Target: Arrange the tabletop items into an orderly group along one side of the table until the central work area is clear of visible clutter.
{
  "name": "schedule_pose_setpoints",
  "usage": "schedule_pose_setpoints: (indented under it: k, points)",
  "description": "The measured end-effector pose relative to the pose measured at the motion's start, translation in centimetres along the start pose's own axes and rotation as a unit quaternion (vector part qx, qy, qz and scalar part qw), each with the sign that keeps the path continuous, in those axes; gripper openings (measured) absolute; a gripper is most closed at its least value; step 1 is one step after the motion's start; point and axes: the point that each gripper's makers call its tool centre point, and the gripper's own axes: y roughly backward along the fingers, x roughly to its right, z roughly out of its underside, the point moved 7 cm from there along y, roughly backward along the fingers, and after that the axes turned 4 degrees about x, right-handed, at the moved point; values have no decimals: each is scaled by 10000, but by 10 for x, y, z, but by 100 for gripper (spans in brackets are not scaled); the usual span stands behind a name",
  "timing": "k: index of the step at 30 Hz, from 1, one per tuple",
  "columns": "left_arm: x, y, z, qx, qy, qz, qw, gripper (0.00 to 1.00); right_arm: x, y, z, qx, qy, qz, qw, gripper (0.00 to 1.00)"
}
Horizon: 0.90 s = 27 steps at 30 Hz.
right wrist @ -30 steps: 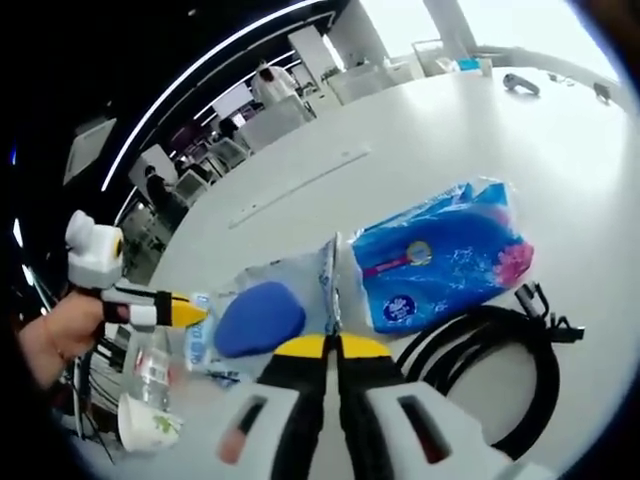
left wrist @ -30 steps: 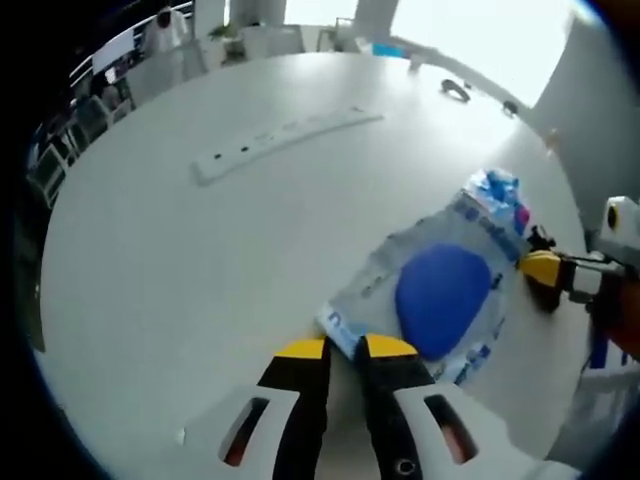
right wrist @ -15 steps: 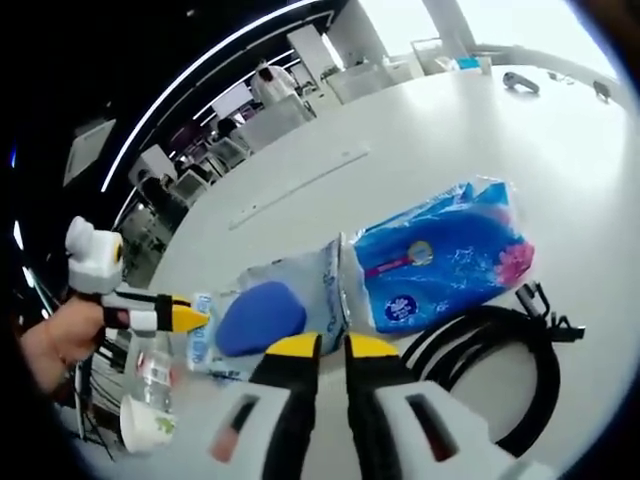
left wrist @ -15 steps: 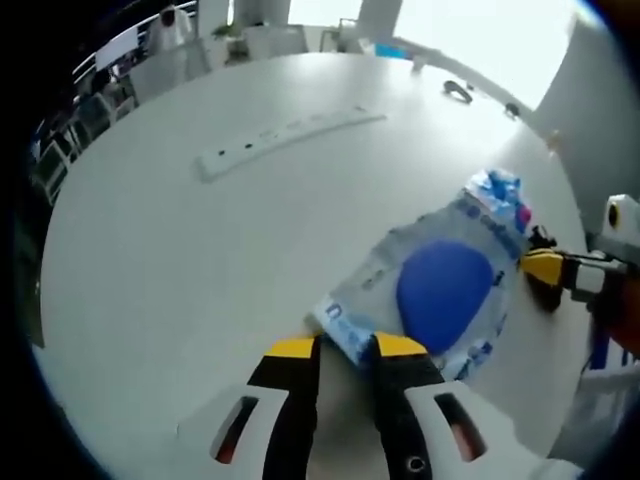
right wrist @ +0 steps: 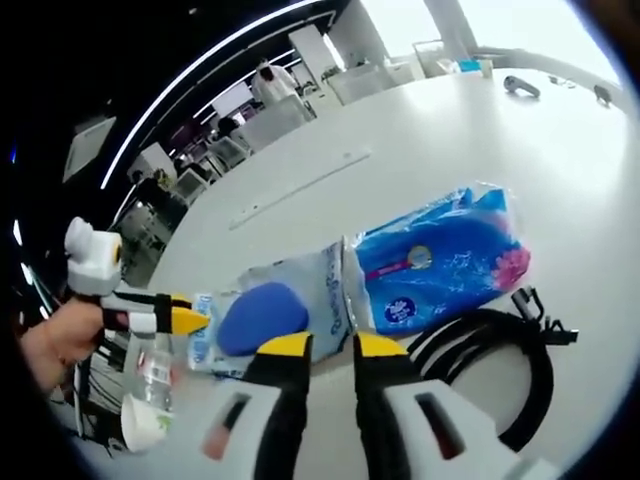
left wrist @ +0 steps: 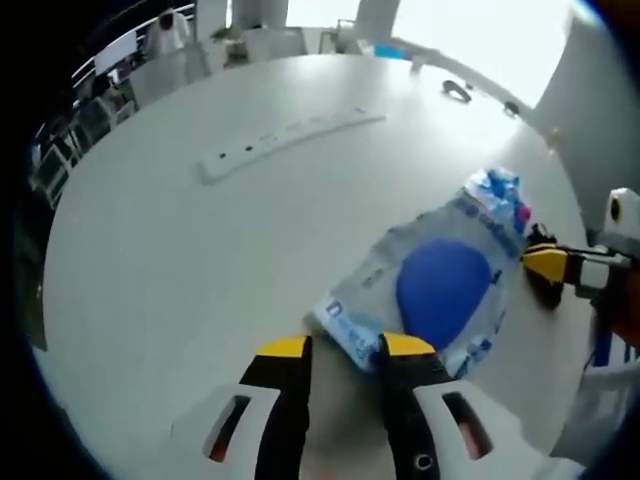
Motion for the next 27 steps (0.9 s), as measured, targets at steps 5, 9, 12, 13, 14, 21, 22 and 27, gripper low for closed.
schedule_pose_setpoints:
  k: [5,9,12,13,14,21,22,27]
  points:
    - [1,2,-1,25,-26,-2,10000,27,-1,2,-1,-24,57,2,10000,16]
    - [0,6,-2,68,-38,-1,10000,29,-1,3,-1,-29,76,27,10000,18]
    - [0,9,-3,109,-50,3,9999,31,-1,5,-1,-29,94,37,9999,18]
    - [0,10,-2,107,-47,4,9999,33,-2,6,-1,-26,105,41,9999,19]
    - [0,11,-2,116,-57,18,9999,35,-2,6,-2,-26,112,43,9999,19]
    - [-4,22,-5,341,5,-14,9994,44,-7,11,-6,29,246,86,9997,23]
    - [-4,24,-5,386,20,11,9993,45,-8,12,-6,37,292,91,9995,24]
    - [-4,32,-8,661,150,99,9976,54,-16,16,-9,147,587,-65,9981,27]
